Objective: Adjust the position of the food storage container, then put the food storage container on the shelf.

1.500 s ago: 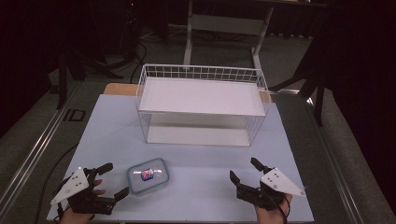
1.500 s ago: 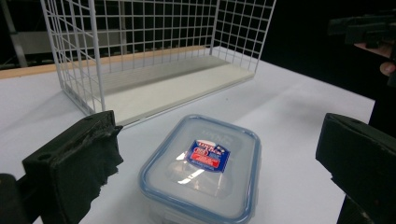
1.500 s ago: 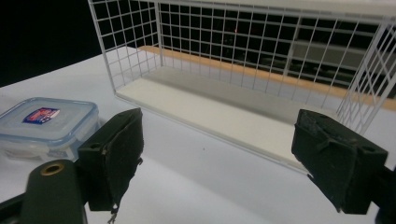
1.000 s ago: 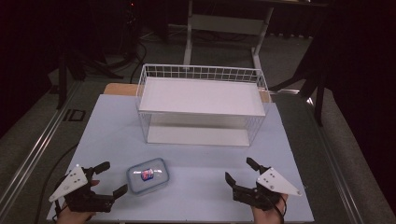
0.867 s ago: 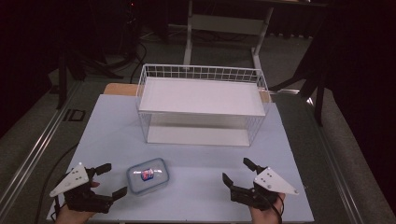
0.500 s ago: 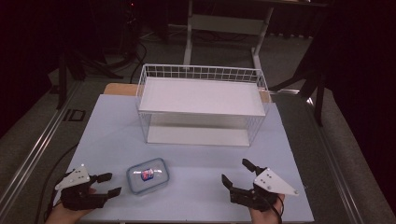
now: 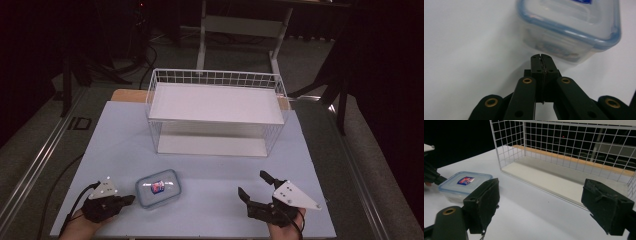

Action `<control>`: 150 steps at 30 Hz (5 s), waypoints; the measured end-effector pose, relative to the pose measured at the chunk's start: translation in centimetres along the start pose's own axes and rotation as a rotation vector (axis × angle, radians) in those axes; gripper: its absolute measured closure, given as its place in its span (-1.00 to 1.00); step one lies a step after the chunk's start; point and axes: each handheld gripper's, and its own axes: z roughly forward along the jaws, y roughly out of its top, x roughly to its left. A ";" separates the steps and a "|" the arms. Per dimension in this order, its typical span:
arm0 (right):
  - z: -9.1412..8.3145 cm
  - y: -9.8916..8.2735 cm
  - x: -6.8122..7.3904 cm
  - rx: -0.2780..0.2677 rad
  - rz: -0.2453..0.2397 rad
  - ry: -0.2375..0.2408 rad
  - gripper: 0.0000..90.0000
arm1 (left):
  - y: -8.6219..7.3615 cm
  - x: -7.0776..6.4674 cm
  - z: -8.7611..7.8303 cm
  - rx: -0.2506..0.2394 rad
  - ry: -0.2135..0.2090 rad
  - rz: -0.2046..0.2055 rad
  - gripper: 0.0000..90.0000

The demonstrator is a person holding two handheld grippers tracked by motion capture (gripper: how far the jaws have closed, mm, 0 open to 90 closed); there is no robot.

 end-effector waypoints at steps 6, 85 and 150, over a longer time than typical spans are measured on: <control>-0.1 0.0 0.0 0.002 0.001 0.002 -0.66 | 0.5 0.4 0.7 -0.010 0.003 -0.017 1.00; 0.3 -0.6 -0.8 0.055 0.008 0.031 -0.63 | 11.3 -4.0 12.1 -0.056 -0.134 -0.004 1.00; 6.1 0.2 -5.3 0.343 0.293 0.120 -0.51 | 15.4 -4.7 9.4 -0.174 -0.248 -0.245 -0.82</control>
